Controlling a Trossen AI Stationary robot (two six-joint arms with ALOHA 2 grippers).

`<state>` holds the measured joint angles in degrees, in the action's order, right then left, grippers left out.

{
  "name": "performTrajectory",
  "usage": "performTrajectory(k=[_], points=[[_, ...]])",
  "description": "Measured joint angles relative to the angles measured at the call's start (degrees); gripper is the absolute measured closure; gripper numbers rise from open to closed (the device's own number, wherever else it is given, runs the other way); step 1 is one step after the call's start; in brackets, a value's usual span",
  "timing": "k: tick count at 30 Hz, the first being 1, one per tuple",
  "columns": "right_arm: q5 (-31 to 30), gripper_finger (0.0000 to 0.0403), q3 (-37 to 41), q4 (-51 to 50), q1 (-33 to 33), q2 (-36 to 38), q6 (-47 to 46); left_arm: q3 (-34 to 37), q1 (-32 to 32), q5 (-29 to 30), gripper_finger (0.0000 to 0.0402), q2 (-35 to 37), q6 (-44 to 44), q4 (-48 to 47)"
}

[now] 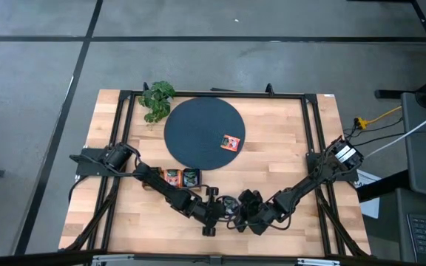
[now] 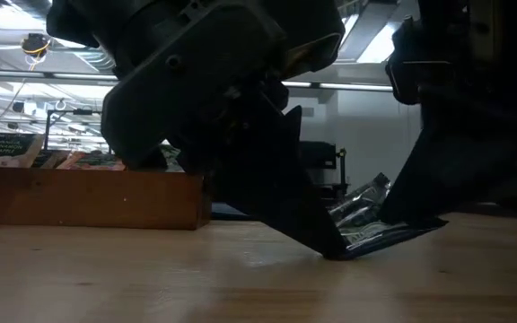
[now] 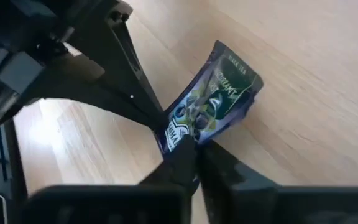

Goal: Pick & Place Tea
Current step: Put the purple tea bag into the right section of the wooden organizer

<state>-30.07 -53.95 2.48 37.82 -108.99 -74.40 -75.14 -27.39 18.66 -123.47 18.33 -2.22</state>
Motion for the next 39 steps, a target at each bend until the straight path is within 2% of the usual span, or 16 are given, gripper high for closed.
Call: performTrajectory(k=[2,7,11,16,21,28,31,37,39], points=[[-0.02,0.0393,0.0,-0.18,0.0,0.0,1.17,0.07,-0.28,-0.28,0.039,0.41,-0.09,-0.09],[0.07,0.0396,-0.07,-1.64,0.06,-0.02,2.0,0.42,-1.12,-1.08,0.0388,3.78,-0.21,-4.22],[0.07,0.0398,-0.43,-1.72,0.37,-0.02,4.96,0.09,-2.52,0.07,0.0377,7.77,-4.33,-5.63],[-0.29,0.0399,-2.21,-1.64,0.67,-0.02,16.03,0.2,-3.83,3.55,0.0341,10.7,-6.05,-8.53],[-0.37,0.04,-4.6,-1.51,0.92,-0.02,28.14,0.1,-3.24,4.08,0.0293,12.9,-3.46,-13.45],[-1.16,0.04,-6.27,-1.34,0.87,-0.02,37.29,0.1,-1.0,4.34,0.0238,15.43,0.45,-18.03],[-3.63,0.04,-6.27,-1.32,0.98,-0.02,39.4,0.07,-0.16,2.44,0.0226,15.71,0.47,-17.62],[-8.8,0.04,-6.29,-0.38,1.05,-0.02,43.93,0.07,1.61,-5.88,0.0222,15.73,2.89,-17.75],[-9.33,0.04,-6.29,0.39,1.03,-0.02,45.27,0.07,2.05,-6.48,0.0224,15.73,3.01,-17.32]])
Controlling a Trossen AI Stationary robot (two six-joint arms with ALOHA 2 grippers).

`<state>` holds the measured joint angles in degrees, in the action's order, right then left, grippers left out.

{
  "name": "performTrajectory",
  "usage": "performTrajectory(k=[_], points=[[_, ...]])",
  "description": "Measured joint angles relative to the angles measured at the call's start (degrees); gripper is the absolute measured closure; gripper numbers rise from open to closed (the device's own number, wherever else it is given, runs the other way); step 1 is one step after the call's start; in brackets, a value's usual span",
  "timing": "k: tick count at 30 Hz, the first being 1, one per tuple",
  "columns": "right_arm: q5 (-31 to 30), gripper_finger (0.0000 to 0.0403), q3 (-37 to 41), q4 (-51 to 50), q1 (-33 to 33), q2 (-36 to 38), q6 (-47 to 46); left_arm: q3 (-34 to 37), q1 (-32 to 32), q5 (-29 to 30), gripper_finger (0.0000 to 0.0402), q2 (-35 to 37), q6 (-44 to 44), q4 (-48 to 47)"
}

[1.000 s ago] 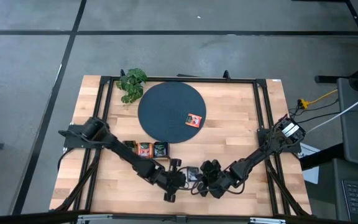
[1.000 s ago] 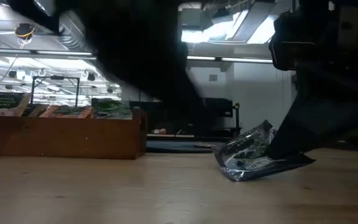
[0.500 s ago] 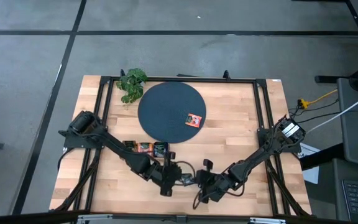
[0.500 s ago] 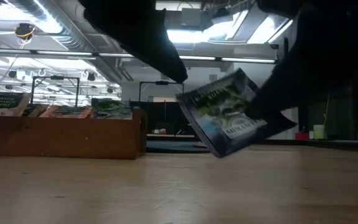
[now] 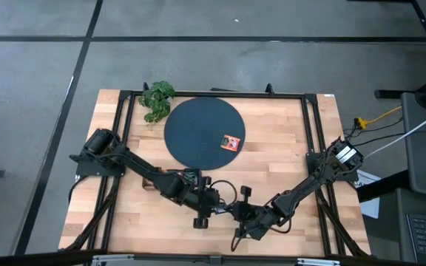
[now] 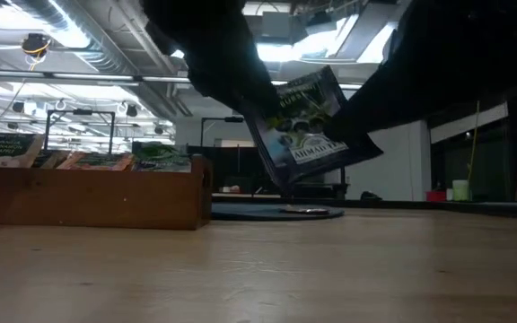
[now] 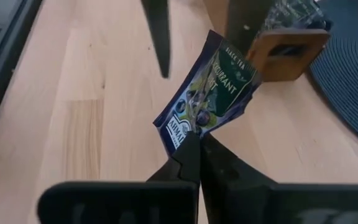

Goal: Pick & Place Tea
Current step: Put the purple tea bag into the right section of the wooden organizer

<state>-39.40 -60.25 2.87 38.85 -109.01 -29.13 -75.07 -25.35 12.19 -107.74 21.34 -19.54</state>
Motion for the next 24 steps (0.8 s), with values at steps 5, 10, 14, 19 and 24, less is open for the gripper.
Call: performTrajectory(k=[5,10,14,19,24], points=[[-0.02,0.04,0.0,1.15,0.0,0.0,1.16,-0.02,0.75,-0.42,0.0245,0.0,0.27,1.69],[-0.02,0.0392,0.0,2.06,0.0,0.0,0.98,-0.07,1.25,-3.0,0.0313,-0.02,0.59,1.84],[-0.02,0.0379,0.0,2.49,0.0,0.0,0.95,-0.07,1.17,-3.55,0.0386,0.0,-0.8,1.71],[0.41,0.0365,0.0,2.31,-0.2,0.0,-4.04,-0.11,0.99,-3.2,0.0398,-0.02,-1.55,-0.68],[6.23,0.0322,0.0,0.69,-1.5,0.0,-10.78,-0.11,0.97,-2.16,0.0399,1.01,-1.1,-10.13]])
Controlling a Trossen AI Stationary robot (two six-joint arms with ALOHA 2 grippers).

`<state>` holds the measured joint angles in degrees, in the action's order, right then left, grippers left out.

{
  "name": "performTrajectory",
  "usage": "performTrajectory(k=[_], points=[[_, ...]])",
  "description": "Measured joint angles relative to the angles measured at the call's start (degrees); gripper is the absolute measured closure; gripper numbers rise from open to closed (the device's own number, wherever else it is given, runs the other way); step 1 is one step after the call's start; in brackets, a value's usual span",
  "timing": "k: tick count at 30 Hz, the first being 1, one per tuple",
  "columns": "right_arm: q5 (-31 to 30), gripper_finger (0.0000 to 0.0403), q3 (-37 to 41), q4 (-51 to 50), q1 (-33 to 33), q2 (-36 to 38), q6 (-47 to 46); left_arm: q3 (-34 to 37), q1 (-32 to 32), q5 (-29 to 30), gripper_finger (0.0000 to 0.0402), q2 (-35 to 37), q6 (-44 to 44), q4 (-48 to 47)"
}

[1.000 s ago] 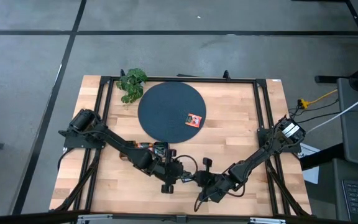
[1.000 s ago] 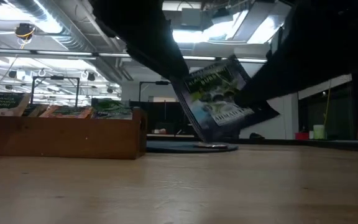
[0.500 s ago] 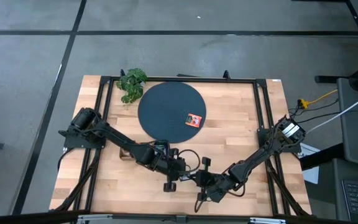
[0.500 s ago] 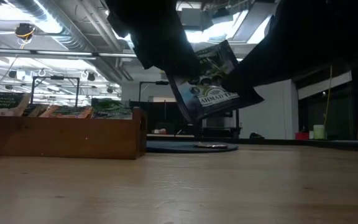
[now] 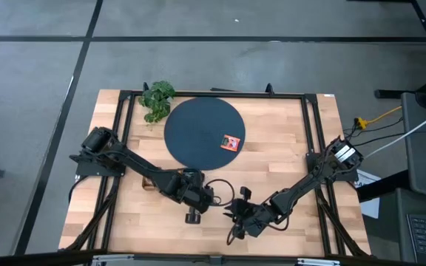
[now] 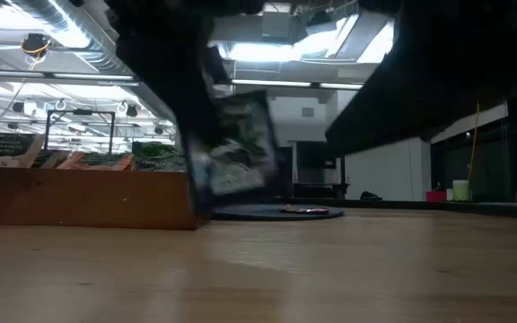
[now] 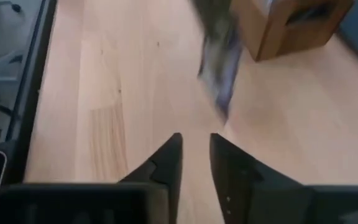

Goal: Pick & Place Tea
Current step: Put the purple tea bag into the right section of the wooden organizer

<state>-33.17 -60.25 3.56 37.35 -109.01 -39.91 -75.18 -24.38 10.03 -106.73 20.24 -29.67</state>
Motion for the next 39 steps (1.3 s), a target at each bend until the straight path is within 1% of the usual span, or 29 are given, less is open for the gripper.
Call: performTrajectory(k=[2,7,12,16,22,28,31,36,39], points=[[1.6,0.0302,0.0,-1.05,-0.48,0.0,-0.31,0.0,-0.08,1.43,0.0398,1.67,-0.01,-3.68],[1.75,0.0268,0.0,-1.85,-1.02,0.0,-0.3,0.0,-1.03,4.92,0.0399,8.13,-0.01,-11.67],[1.77,0.0261,0.0,-1.86,-1.4,0.0,-0.26,0.0,-1.72,5.84,0.0399,14.62,-0.45,-19.94],[1.75,0.0261,0.0,-1.8,-1.63,0.0,-0.21,0.0,-0.74,7.6,0.0399,16.88,-0.72,-25.42],[1.77,0.026,0.0,-1.61,-1.63,0.0,-0.25,-0.01,2.15,4.5,0.0399,15.93,-5.41,-25.35],[1.78,0.026,0.0,-1.65,-1.63,0.0,-0.21,0.02,5.16,3.89,0.0399,14.59,-6.04,-25.83],[1.78,0.026,0.0,-1.69,-1.63,0.0,-0.17,0.17,6.11,2.51,0.0399,13.96,-6.05,-25.68],[1.76,0.026,0.02,-1.71,-1.63,0.0,-0.21,5.01,6.99,1.4,0.0399,13.89,-6.05,-23.03],[1.78,0.026,0.02,-1.71,-1.63,0.0,-0.19,7.62,7.01,1.42,0.0399,13.89,-6.05,-19.61]])
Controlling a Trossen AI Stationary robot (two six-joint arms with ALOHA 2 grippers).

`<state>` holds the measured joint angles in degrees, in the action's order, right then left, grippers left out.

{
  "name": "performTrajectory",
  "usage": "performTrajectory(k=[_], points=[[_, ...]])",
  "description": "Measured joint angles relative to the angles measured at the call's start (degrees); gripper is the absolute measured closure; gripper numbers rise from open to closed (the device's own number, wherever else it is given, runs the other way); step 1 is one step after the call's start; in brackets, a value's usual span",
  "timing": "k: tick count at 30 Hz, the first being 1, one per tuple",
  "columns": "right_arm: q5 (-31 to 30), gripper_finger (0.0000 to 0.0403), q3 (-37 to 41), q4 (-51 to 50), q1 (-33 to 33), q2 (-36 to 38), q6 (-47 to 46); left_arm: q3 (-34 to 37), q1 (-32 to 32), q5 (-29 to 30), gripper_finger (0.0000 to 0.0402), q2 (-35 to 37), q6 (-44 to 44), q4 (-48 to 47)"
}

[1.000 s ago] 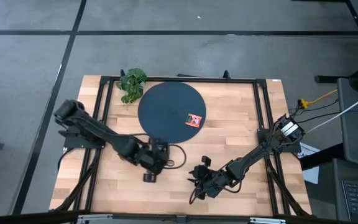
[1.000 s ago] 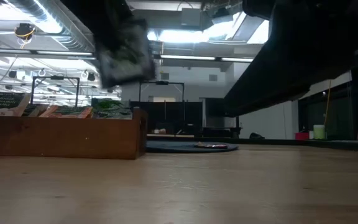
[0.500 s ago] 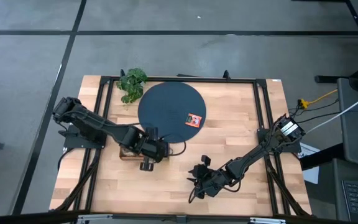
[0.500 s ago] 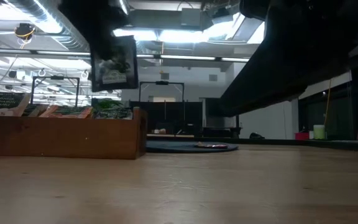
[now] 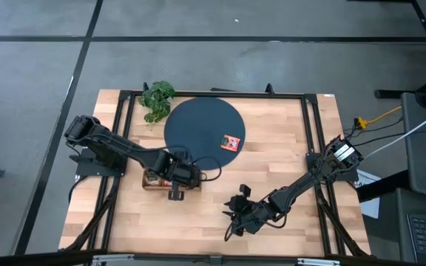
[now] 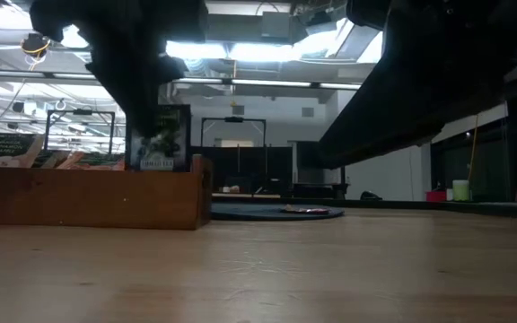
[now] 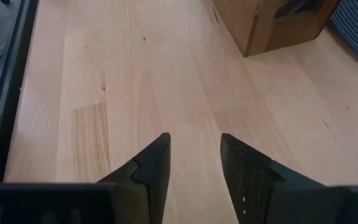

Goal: Pick & Place Tea
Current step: Put the purple tea bag into the right section of the wooden organizer

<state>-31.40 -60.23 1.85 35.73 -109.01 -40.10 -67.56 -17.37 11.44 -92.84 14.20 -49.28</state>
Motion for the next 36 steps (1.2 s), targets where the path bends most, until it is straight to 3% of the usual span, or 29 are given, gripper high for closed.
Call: performTrajectory(k=[4,11,22,30,36], points=[[-0.02,0.026,0.0,0.01,0.0,0.0,0.0,2.52,-0.04,0.26,0.0397,0.0,0.0,5.18],[-0.04,0.026,0.0,0.0,-0.06,0.0,0.16,4.3,-0.04,2.75,0.0382,0.0,2.98,5.36],[-5.25,0.026,0.02,-1.34,-3.11,0.0,3.23,4.31,-0.25,1.94,0.03,0.0,3.22,5.6],[-15.31,0.026,0.02,-5.89,-8.38,0.0,6.09,4.31,-0.32,-3.11,0.0254,1.11,8.0,5.62],[-11.41,0.0264,0.02,-7.95,-16.8,0.26,7.87,3.58,-0.65,-4.57,0.0253,4.05,9.41,5.81]])
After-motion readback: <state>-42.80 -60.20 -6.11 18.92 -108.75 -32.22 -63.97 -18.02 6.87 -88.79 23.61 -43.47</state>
